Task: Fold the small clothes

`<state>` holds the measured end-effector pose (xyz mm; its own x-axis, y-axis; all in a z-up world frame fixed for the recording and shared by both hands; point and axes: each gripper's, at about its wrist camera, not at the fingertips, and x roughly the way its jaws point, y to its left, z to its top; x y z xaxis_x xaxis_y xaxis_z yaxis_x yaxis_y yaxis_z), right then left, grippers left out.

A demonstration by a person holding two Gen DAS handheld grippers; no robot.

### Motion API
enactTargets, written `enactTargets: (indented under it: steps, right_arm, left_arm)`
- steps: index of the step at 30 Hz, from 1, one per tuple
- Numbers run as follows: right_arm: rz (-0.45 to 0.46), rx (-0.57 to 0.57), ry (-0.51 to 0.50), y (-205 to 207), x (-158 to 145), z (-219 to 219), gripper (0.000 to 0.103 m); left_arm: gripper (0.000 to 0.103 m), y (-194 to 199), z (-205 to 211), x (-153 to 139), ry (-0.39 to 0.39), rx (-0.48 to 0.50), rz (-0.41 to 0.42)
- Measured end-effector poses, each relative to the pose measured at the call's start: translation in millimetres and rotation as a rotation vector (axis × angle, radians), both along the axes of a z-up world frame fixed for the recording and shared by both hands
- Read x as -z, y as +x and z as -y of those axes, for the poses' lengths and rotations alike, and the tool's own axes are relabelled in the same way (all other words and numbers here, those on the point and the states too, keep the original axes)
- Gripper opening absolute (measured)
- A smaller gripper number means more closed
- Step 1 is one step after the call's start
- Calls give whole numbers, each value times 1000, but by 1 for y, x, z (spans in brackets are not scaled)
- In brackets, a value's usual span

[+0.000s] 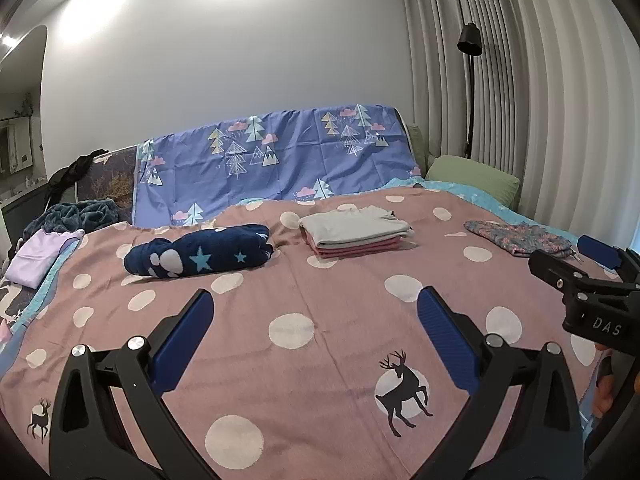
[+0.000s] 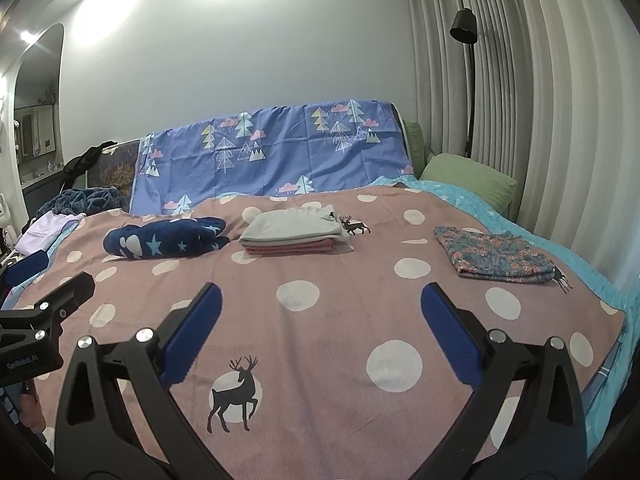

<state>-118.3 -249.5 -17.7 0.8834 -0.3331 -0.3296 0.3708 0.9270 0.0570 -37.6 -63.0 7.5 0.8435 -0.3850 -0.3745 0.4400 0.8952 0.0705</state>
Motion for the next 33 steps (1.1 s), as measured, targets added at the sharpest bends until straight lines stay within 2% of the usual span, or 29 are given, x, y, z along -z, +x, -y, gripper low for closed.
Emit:
enactTargets:
  steps: [33]
  right_arm:
    - [-7, 10, 6, 5, 0, 3, 101]
  left_arm:
    - [102, 1, 10, 1, 10, 20, -5]
